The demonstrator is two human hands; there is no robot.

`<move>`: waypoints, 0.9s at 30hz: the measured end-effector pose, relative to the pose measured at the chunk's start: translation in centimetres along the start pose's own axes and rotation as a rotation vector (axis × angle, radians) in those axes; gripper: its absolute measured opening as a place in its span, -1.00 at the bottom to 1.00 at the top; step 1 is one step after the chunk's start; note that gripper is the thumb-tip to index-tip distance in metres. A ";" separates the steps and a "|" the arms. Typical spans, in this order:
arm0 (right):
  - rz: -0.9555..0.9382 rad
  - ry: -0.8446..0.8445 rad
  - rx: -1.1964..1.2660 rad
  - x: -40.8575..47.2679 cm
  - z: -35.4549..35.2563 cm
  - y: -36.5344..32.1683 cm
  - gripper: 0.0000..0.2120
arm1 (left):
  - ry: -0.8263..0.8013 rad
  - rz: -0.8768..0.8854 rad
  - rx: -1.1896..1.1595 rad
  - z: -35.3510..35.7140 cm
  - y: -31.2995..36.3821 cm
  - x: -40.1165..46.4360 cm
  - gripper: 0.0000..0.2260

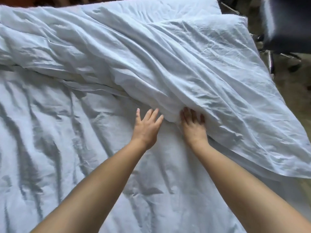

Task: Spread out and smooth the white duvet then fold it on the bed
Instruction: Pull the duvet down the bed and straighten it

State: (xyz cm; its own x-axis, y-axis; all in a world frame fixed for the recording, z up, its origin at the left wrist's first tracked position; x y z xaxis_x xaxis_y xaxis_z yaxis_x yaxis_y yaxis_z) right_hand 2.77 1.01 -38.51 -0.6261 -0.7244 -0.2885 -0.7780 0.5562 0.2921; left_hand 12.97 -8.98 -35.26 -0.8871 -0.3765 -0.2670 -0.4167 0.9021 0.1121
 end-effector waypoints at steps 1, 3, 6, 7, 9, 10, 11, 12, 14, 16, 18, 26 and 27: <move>0.025 -0.038 0.022 0.8 1.1 0.5 -0.21 | 0.012 0.009 0.015 0.1 -0.1 1.3 -0.36; 0.045 -0.100 0.030 2.1 2.9 1.1 -0.10 | 0.026 0.022 0.037 0.4 -0.4 3.9 -0.33; 0.040 -0.116 0.015 3.4 3.9 1.0 -0.10 | 0.000 0.012 0.039 1.7 -0.7 7.0 -0.29; 0.045 -0.098 -0.011 3.8 4.0 1.1 -0.10 | -0.015 0.007 0.038 2.2 -0.7 7.7 -0.27; 0.065 -0.068 -0.042 4.3 4.4 0.8 -0.17 | -0.055 -0.005 0.032 3.2 -0.7 9.0 -0.23; 0.085 -0.071 -0.040 4.4 4.3 0.7 -0.23 | -0.073 -0.012 0.031 3.5 -0.8 9.6 -0.21; 0.084 -0.061 -0.029 4.8 4.2 0.4 -0.29 | -0.088 -0.018 0.032 3.7 -0.9 10.0 -0.20; 0.079 -0.045 -0.033 5.1 4.1 0.2 -0.36 | -0.096 -0.019 0.038 3.7 -0.9 10.3 -0.20; 0.050 0.039 0.025 5.7 3.6 0.0 -0.52 | -0.093 -0.016 0.056 3.8 -1.1 10.6 -0.20; 0.076 0.132 0.098 5.7 1.9 0.9 -0.70 | -0.082 -0.014 0.058 3.7 -1.2 10.5 -0.22; 0.139 0.219 0.125 5.0 -0.5 1.4 -0.88 | -0.001 0.002 0.054 3.0 -0.9 10.2 -0.25; 0.040 0.084 0.513 -1.6 -6.4 0.6 -0.42 | 0.564 0.097 0.237 -5.4 -0.7 5.8 -0.63; 0.033 0.090 0.513 -2.3 -7.3 0.9 -0.46 | 0.577 0.121 0.247 -6.7 -0.6 5.0 -0.74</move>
State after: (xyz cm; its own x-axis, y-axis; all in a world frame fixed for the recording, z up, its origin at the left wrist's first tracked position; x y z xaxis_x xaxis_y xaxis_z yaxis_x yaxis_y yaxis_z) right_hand 3.84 0.19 -30.95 -0.6615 -0.7226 -0.2007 -0.6970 0.6911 -0.1914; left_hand 7.50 -12.84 -30.27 -0.9179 -0.2595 0.3002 -0.3096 0.9415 -0.1329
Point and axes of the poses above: each hand's wrist, its own x-axis towards the middle knuckle, its own z-axis out of the palm, y = z × x, the point moved 8 cm from there along x, towards the middle knuckle, and after that the axes turned 10 degrees about -x, right-handed, at the moved point
